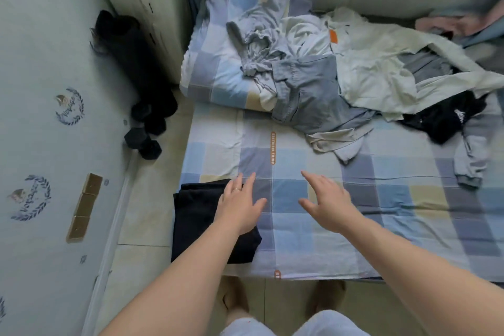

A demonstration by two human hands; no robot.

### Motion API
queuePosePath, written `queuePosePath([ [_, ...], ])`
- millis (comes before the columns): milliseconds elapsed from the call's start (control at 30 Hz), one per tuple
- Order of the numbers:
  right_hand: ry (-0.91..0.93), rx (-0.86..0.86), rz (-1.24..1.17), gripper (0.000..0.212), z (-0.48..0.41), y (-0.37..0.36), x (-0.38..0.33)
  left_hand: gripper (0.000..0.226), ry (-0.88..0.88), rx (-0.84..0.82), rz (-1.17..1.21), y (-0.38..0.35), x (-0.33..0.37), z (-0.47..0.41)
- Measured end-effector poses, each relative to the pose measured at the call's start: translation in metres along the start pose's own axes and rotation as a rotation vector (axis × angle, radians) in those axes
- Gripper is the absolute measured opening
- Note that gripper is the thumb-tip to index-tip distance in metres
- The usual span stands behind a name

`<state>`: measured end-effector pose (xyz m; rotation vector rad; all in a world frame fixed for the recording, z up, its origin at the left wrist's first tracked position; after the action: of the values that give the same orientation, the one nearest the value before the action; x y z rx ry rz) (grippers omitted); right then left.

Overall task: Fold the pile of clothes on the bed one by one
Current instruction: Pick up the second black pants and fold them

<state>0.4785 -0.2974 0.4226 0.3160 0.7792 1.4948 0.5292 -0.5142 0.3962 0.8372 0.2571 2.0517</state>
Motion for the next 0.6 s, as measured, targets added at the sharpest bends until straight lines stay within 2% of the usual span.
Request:
queuePosePath([
  [233,0.028,0.147,0.021,0.073,0.038,0.075,0.131,0.076,-0.109,0.174,-0.167,-0.012,0.156,-0.024],
  [433,0.027,0.099,0.027,0.072,0.066,0.112,0.270,0.078,-0.076,0.175,-0.215,-0.049,0.275,-0.049],
  [600,-0.006,0.078,-0.019,0.071,0.084,0.140,0.350,0.078,-0.084,0.195,-0.288,-0.061,0.348,-0.063],
])
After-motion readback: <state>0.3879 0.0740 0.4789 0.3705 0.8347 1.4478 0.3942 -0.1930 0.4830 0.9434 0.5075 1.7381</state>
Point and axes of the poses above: each hand's wrist, its own z-axis away from the middle knuckle, its own y-axis out of the back of the hand, x = y × z, the point moved 2 cm from there along -z, towards the middle knuckle, and after that the axes turned 15 degrees about -x, right-handed, at the moved point
